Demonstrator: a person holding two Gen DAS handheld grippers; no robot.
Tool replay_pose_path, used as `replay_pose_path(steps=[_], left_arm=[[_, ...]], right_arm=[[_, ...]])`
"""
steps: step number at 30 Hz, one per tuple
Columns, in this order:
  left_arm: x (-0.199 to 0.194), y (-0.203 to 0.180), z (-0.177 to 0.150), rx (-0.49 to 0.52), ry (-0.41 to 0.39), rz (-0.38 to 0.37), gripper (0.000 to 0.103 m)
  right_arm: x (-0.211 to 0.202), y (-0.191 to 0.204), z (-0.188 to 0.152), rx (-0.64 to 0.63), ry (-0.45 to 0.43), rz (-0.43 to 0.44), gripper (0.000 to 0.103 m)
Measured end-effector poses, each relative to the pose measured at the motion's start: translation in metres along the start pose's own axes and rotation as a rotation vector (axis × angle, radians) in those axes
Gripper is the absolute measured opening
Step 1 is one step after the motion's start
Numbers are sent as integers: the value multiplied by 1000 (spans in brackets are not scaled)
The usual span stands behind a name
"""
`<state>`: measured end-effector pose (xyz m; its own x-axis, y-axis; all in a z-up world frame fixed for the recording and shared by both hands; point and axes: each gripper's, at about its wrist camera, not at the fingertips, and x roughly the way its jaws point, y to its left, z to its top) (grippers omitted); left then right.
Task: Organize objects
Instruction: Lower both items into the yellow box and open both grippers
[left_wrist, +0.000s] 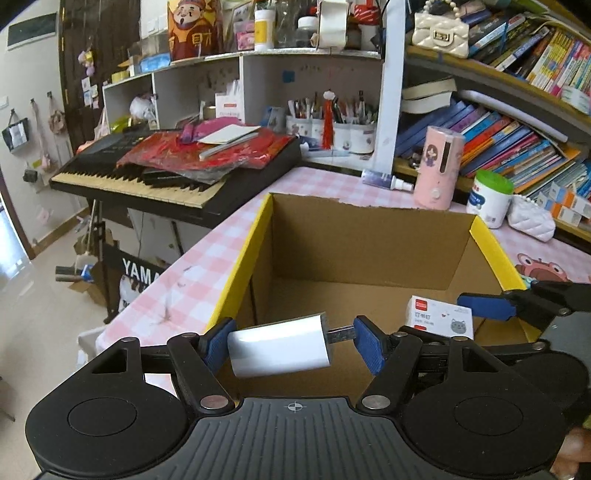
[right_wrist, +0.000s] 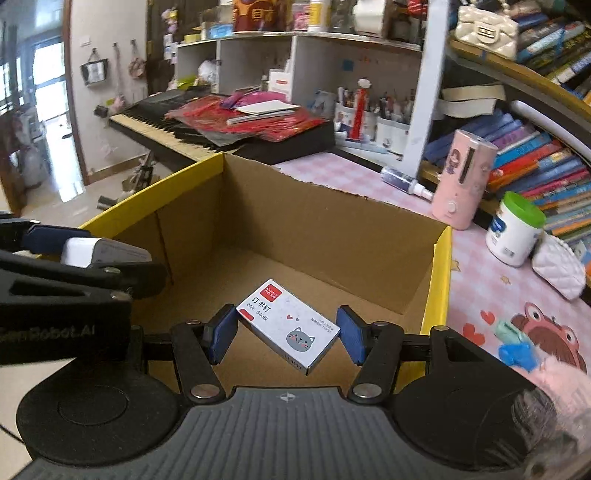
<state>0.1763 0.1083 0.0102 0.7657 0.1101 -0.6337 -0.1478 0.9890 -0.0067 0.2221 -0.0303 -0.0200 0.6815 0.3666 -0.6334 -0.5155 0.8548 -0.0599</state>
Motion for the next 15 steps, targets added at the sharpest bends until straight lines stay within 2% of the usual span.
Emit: replay_pose_path(steps=[4, 8, 15], left_arm=[[9, -10, 4, 25, -3, -4, 70], [20, -14, 7, 9, 21, -17, 70], [24, -17, 8, 9, 18, -25, 73]], right_arm=[[4, -11, 3, -43, 19, 27, 57], [9, -16, 6, -77, 40, 38, 58], [10, -17, 7, -83, 44, 41, 58]])
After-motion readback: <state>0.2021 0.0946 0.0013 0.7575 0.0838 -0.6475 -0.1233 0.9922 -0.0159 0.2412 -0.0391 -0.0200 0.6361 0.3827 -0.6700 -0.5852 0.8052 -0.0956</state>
